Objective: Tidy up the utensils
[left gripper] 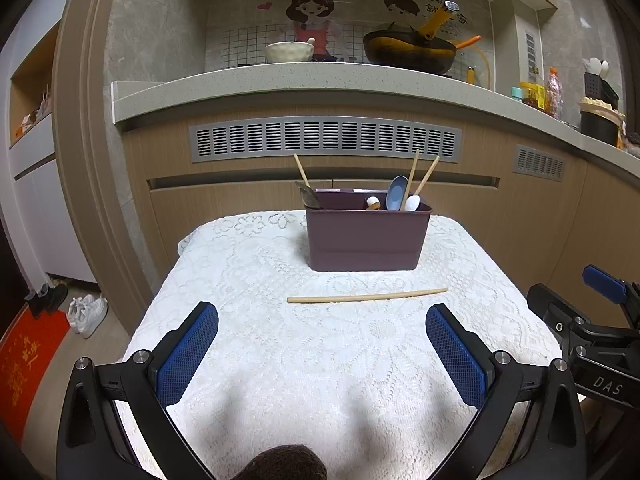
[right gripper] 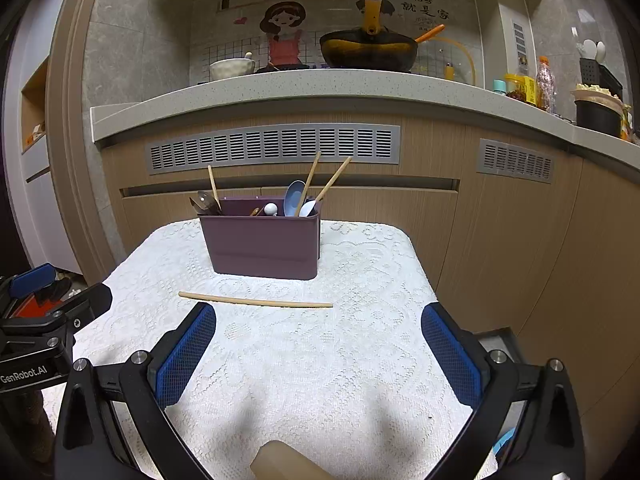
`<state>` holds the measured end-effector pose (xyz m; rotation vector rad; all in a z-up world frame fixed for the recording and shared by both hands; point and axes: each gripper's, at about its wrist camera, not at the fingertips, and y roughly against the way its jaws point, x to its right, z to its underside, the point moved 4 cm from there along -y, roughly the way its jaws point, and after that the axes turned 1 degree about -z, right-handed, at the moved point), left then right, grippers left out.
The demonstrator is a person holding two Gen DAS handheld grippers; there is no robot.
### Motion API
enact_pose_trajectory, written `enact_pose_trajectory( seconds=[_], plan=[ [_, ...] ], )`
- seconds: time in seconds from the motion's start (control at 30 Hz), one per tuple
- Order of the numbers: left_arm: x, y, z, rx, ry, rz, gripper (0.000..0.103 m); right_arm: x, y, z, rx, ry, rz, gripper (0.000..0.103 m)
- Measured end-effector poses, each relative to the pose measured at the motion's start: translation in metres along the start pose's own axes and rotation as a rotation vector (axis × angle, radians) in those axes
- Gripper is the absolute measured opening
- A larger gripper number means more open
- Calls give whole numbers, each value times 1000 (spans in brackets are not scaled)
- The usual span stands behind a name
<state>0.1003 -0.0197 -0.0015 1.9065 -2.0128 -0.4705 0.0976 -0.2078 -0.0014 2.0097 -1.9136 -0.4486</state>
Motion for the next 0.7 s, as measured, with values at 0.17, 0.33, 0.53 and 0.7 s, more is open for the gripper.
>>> enact_pose_trajectory(
  seconds=[0.17, 0.33, 0.53, 0.7],
  plan=[
    [-1, -1, -1, 0, 0, 0, 103, 1, 0, 0, -1, -1, -3, 102],
    [-1, -1, 0, -2, -1, 0, 103, 1, 0, 0, -4, -1, -5, 102],
    [-1, -3, 2, -13, 5, 1, 103, 1, 0, 0, -5, -2, -6, 102],
    [-2, -5, 2, -17, 7, -1, 103, 2, -1, 1, -9, -4, -5, 102]
  ],
)
